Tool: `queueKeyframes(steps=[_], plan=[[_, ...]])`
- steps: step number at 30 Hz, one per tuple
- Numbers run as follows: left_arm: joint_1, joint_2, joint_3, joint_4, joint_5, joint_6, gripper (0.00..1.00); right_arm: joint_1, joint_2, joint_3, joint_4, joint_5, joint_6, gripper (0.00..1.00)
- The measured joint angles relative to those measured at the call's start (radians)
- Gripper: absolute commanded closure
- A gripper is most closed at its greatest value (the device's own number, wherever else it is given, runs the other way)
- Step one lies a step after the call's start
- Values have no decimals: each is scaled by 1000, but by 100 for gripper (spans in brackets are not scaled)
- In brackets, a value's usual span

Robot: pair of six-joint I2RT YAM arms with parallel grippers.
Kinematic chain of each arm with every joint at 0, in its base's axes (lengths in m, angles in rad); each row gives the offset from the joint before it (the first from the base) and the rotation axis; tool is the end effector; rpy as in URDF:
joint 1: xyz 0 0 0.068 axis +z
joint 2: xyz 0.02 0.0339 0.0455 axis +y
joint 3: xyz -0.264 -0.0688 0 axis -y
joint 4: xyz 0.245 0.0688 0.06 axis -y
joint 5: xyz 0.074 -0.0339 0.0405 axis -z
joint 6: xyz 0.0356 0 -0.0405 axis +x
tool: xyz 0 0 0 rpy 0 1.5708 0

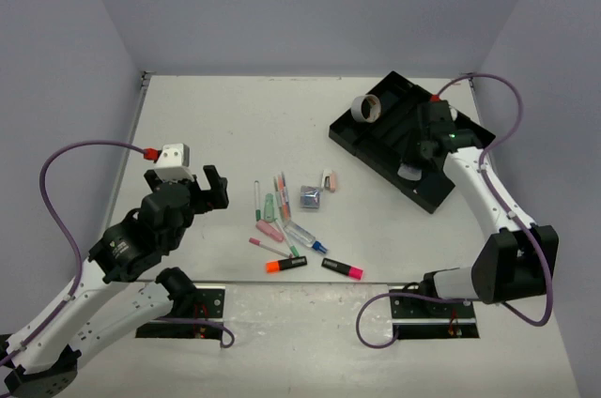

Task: Sort the stationery into containers
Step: Place the stationery in the storage box.

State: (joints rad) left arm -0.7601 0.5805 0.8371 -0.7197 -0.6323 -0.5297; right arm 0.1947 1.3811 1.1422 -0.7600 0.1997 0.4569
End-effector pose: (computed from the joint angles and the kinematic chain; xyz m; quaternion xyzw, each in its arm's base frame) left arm 0.0963 -0.0625 0.3326 -0.0695 0.8218 -0.0892 0.5585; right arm 0.2774 0.0475 0.2815 0.1527 0.9427 -0.0008 0.2965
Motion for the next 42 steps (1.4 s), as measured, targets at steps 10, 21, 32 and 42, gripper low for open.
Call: queueKeyframes(steps=[10,21,32,42], plan=[[0,-46,0,0,0,0,0,-313,-2,26,98,-16,117,70],[0,-89,-2,1,1,0,0,-482,131,82,161,-55,183,70],[0,-92,-2,1,3,0,0,-573,212,54,237,-189,254,69],[0,-94,-8,1,4,0,0,-573,226,37,249,-178,229,65]])
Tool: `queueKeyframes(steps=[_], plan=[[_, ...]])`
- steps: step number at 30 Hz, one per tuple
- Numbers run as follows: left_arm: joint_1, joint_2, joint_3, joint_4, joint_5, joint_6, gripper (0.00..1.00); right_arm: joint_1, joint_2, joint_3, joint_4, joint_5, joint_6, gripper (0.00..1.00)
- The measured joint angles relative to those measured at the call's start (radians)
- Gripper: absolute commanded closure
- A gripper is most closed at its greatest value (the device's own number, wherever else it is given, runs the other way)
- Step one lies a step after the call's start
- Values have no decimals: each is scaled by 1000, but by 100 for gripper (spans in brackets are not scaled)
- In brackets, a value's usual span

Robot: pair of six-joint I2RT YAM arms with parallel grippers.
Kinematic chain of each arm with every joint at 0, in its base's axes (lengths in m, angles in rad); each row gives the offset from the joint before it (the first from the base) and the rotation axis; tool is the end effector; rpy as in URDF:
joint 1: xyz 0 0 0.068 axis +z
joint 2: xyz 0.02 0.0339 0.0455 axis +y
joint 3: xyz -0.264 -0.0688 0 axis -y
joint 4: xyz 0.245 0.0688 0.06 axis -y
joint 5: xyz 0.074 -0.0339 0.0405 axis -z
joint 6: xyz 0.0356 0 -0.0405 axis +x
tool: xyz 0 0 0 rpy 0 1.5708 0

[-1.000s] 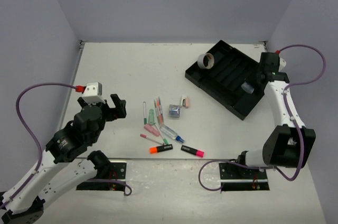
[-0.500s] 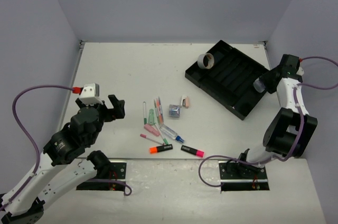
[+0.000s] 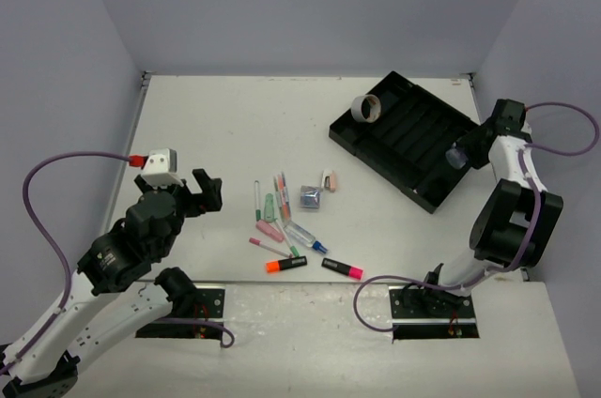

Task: Sort the stationery into containers
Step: Place the stationery in the storage box.

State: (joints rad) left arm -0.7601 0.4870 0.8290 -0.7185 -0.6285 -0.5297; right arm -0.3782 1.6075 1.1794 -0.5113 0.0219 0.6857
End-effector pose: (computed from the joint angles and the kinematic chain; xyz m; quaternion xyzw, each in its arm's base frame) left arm 0.0818 -0.0489 0.3379 -0.0823 0.8012 -0.1172 0.5810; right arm 0.3177 -0.1271 0.2417 0.4850 0.8175 0.0373 0.3084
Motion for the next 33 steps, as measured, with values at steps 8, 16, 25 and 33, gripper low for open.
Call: queueKeyframes(steps=[8,16,25,33], plan=[[0,2,-5,0,1,0,0,10,60,64,-41,57,-118,56],[0,6,-5,0,6,0,0,48,122,120,-86,77,-168,31],[0,6,-5,1,12,0,0,67,120,136,-99,93,-174,26],[0,10,-5,3,13,0,0,218,37,141,-124,141,-182,26]])
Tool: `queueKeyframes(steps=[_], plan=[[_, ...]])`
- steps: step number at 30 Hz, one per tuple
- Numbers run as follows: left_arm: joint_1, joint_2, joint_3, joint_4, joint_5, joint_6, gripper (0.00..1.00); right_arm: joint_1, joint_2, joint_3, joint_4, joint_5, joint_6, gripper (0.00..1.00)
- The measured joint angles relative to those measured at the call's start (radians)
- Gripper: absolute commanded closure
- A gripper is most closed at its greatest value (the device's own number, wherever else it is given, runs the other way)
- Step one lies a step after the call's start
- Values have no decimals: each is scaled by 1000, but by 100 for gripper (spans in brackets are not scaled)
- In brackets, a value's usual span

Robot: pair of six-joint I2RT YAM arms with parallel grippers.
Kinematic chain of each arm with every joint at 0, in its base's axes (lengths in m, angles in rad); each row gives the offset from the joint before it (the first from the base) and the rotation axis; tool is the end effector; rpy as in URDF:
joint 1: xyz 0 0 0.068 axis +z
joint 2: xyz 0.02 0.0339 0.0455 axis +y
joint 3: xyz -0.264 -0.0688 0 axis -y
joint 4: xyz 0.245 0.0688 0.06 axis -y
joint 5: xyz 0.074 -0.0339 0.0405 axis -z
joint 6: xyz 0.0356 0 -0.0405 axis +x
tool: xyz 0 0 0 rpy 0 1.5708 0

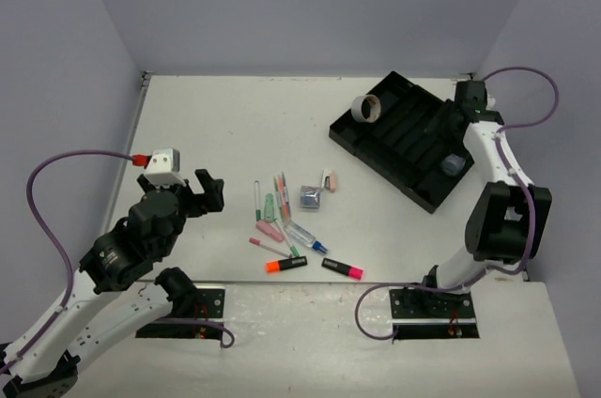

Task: Sort the stationery into containers
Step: Place the stationery in the storage box, then pick up the stationery from the center of the board.

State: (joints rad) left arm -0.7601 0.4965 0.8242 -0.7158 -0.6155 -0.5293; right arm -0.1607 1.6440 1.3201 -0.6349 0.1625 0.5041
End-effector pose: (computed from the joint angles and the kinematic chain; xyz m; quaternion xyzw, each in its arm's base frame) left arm 0.0837 -0.0512 0.3359 -0.0766 0.8054 -0.1183 0.5758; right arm 0.3479 -0.0622 0.2664 0.3332 0.8904 -0.0250 0.3091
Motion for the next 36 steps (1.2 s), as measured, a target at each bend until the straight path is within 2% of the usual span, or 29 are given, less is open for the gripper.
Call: queueKeyframes(steps=[4,5,7,10,14,22,27,32,33,34,36], plan=[[0,2,0,0,-1,0,0,239,-97,-2,10,36,-3,25],[0,2,0,0,-2,0,0,308,-120,-7,20,41,-4,19],[0,2,0,-1,-4,0,0,454,-163,-30,48,44,-2,2],[0,2,0,-1,-8,0,0,655,-174,-59,71,61,19,1],[0,13,0,0,-10,0,0,845,-55,-36,59,103,63,1],[0,39,0,-1,-11,-1,0,1010,220,95,-16,188,188,1],[0,41,0,-1,-13,-1,0,1038,247,97,-23,188,230,2],[0,50,0,-1,-13,-1,0,1046,243,60,-11,216,281,7],[0,52,0,-1,-13,0,0,1050,241,42,-9,221,292,11],[0,54,0,-1,-13,-1,0,1054,239,26,-8,223,301,21],[0,56,0,-1,-13,0,0,1061,238,0,-8,223,316,33]])
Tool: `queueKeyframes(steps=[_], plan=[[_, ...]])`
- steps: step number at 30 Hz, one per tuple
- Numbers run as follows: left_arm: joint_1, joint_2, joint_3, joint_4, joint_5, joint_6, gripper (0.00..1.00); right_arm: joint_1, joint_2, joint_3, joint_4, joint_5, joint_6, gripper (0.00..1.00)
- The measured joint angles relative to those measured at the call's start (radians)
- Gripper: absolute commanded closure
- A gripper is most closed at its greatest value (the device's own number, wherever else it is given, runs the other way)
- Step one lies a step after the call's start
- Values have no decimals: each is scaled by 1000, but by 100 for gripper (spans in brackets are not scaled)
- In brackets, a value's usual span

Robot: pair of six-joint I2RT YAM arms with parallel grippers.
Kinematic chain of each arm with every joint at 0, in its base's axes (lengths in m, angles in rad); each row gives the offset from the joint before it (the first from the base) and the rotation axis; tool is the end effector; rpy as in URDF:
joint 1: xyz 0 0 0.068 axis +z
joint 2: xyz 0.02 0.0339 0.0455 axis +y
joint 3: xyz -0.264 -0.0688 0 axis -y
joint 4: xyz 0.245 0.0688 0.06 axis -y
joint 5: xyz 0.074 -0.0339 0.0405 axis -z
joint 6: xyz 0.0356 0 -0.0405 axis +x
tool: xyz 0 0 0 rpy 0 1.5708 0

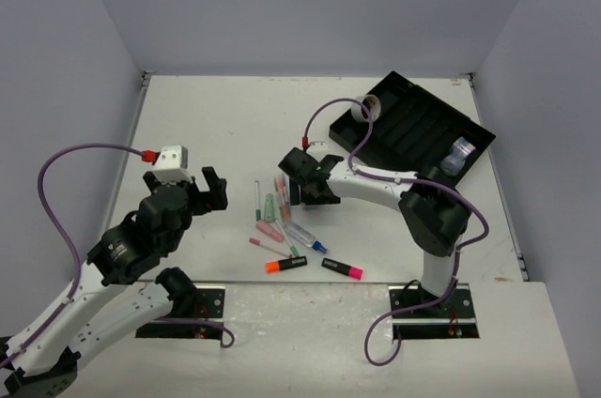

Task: Sort the stationery into containers
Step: Pick up the stationery from the center of the board.

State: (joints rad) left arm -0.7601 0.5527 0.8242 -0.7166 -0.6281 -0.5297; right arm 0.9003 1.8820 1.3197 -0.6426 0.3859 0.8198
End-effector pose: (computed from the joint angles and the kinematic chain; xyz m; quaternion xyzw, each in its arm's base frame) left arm 0.0927 -0.0593 0.3313 -0.0713 0.8180 -0.0963 0.5626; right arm 0.2456 0.2881 0.1851 -0.0040 0.9657 0.0123 0.2594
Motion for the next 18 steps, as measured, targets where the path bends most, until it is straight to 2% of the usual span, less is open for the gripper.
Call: queueKeyframes(steps=[4,7,18], plan=[[0,1,0,0,0,0,0,6,-1,-30,14,-1,25,67],[0,2,0,0,0,0,0,8,-26,-56,38,-1,30,77],[0,4,0,0,1,0,0,-19,-296,-89,1,56,2,75]])
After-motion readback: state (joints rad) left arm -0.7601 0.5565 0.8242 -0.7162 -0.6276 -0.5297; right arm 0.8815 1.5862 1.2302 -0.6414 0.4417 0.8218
